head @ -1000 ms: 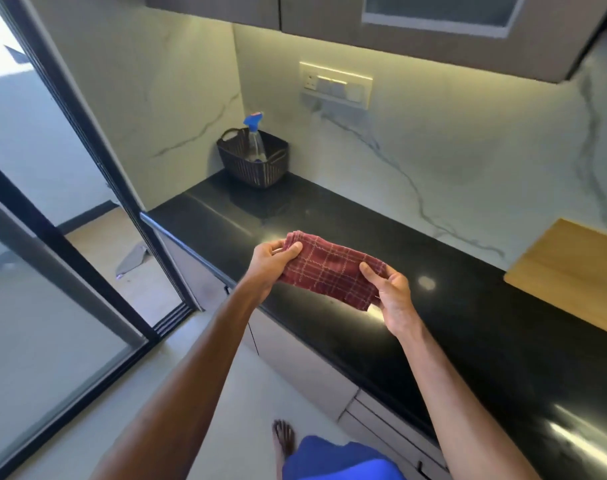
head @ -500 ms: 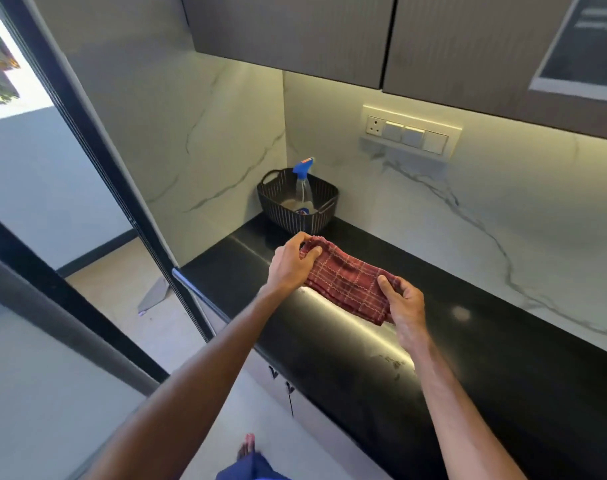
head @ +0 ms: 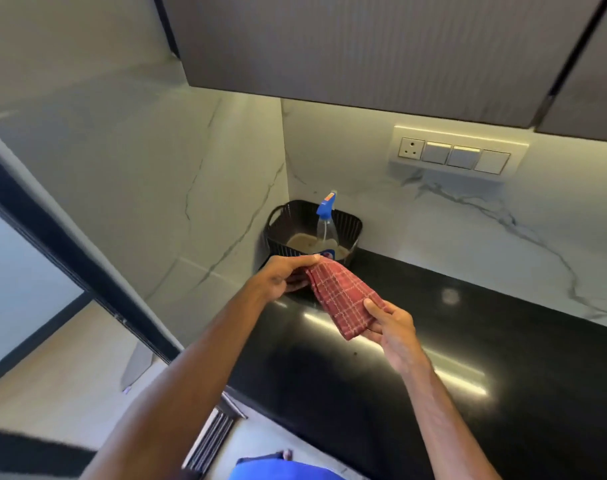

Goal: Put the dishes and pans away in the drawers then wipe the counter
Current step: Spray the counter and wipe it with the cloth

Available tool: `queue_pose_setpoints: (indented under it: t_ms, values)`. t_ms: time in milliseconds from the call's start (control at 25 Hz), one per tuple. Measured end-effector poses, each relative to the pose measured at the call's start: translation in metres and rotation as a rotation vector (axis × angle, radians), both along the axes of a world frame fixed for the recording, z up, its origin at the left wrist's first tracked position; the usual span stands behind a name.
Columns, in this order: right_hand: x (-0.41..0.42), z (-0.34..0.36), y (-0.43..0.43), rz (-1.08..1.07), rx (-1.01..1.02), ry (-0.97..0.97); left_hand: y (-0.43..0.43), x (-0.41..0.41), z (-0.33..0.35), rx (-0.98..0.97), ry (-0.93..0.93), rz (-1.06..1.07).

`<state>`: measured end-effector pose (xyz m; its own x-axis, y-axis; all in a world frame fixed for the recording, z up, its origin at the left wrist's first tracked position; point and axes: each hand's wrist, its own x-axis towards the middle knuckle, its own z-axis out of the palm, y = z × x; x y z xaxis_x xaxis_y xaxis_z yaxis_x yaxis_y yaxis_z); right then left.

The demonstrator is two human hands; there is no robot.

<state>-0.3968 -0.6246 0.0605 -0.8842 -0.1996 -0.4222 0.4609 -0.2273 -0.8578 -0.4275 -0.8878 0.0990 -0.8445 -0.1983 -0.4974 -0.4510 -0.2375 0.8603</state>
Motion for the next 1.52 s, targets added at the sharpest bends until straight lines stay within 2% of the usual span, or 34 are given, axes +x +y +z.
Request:
queue_pose_setpoints:
  t_ms: [80,240,400,640,800,960,1240,1520]
  values:
    - [-0.009,0.01,-0.036,-0.011,-0.07,-0.011,-0.023,-0.016,0.003,0.152,0.031,0.015]
    - [-0.044,0.027,-0.098,0.023,-0.154,-0.032,-0.064,-0.058,0.012,0.246,0.113,0.009]
    - [-0.084,0.034,-0.144,-0.005,-0.192,-0.052,-0.081,-0.092,0.008,0.341,0.116,0.069]
    - [-0.121,0.025,-0.179,-0.116,-0.182,-0.139,-0.101,-0.101,-0.021,0.263,-0.006,-0.064]
    - [-0.132,0.021,-0.186,-0.156,-0.141,-0.155,-0.11,-0.098,-0.026,0.26,0.006,-0.109]
    - [-0.125,0.015,-0.193,-0.131,-0.067,-0.135,-0.108,-0.104,-0.026,0.094,0.06,-0.121]
    - [-0.112,-0.005,-0.198,-0.155,0.036,-0.206,-0.113,-0.093,-0.051,0.003,0.015,-0.12]
    - [-0.11,0.0,-0.194,-0.1,0.093,-0.1,-0.116,-0.086,-0.046,-0.002,0.094,-0.124]
